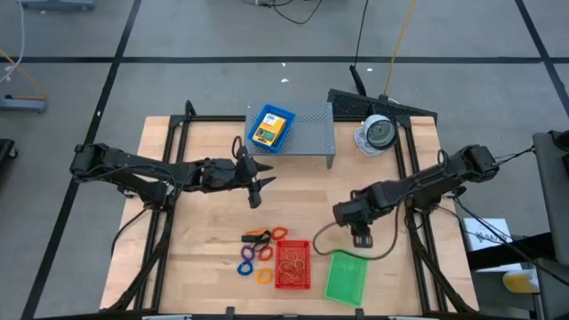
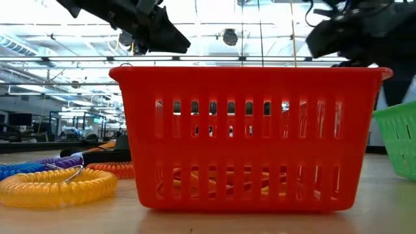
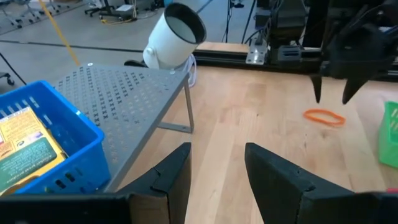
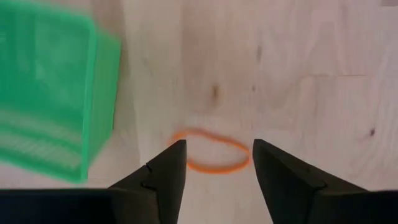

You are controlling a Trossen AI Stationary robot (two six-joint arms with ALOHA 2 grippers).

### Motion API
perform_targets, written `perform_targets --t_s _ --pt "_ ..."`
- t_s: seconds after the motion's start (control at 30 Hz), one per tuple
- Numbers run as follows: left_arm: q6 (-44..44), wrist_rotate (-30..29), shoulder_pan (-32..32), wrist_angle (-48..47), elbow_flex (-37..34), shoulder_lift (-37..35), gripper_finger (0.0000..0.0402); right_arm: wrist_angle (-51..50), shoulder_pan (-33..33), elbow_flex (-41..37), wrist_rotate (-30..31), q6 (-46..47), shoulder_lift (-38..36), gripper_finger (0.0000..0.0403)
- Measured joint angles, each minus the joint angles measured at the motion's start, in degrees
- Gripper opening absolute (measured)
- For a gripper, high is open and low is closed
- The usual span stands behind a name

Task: Pick & Place Office Desk Supplies
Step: Put the orange rubber band into the red bin

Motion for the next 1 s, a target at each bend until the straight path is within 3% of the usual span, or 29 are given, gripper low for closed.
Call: perform_targets --t_s 0.3,0.6,1.0 --pt "-0.51 0.0 0.0 -0.75 0.0 0.0 0.0157 -2.44 1.79 -0.39 6.05 -11.22 0.0 0.0173" --pt "-1.57 0.0 0.0 -0.66 0.0 0.0 0.0157 4.64 1.74 -7.38 3.04 -13.21 -0.44 0.0172" --pt "-2.14 -0.02 0.0 -0.17 0.0 0.0 0.0157 13.5 1.74 -17.65 3.48 -13.06 -12.03 0.0169"
